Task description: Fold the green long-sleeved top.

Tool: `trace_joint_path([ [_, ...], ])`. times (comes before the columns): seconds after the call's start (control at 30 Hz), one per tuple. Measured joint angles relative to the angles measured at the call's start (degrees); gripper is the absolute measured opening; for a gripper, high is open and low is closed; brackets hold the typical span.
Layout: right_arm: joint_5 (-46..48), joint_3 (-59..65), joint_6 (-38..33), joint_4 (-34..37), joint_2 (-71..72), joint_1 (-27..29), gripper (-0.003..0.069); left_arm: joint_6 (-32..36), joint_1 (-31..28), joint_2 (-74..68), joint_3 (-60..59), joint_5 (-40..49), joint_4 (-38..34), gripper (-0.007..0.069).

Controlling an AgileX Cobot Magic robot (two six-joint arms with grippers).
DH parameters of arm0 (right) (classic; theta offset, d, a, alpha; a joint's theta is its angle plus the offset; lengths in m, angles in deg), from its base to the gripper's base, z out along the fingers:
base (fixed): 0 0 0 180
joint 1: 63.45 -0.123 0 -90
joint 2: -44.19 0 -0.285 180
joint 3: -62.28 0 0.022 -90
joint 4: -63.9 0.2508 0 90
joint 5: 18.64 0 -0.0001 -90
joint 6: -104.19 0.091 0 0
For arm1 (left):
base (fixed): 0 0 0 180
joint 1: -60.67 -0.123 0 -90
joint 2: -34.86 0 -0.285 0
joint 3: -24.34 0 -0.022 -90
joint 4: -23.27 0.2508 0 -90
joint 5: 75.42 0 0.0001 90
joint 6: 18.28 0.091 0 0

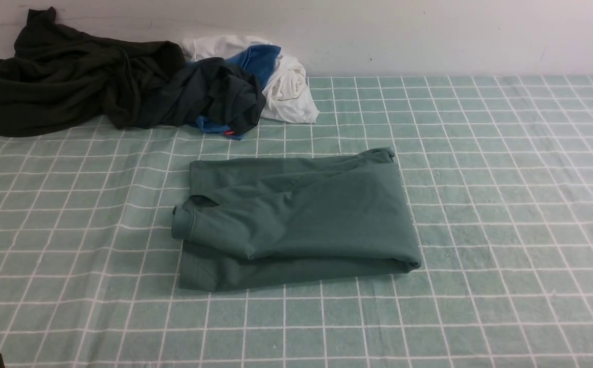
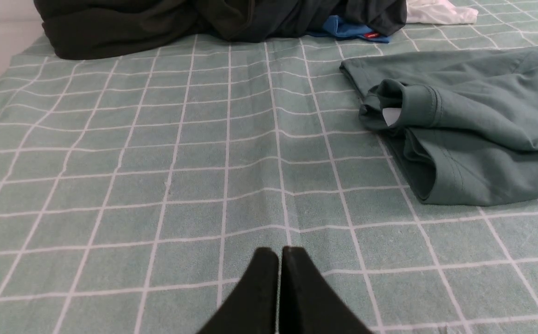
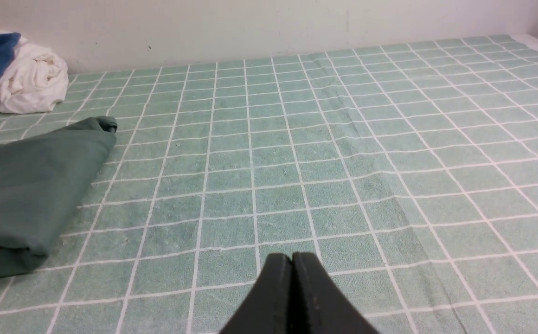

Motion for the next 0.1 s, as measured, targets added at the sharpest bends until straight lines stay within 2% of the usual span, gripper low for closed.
trace_joint_path([
  [0.1, 0.00, 0.00, 0.00, 0.00, 0.00, 0.00, -0.0014, 0.00, 0.00, 0.00, 0.00, 0.00, 0.00, -0.0003],
])
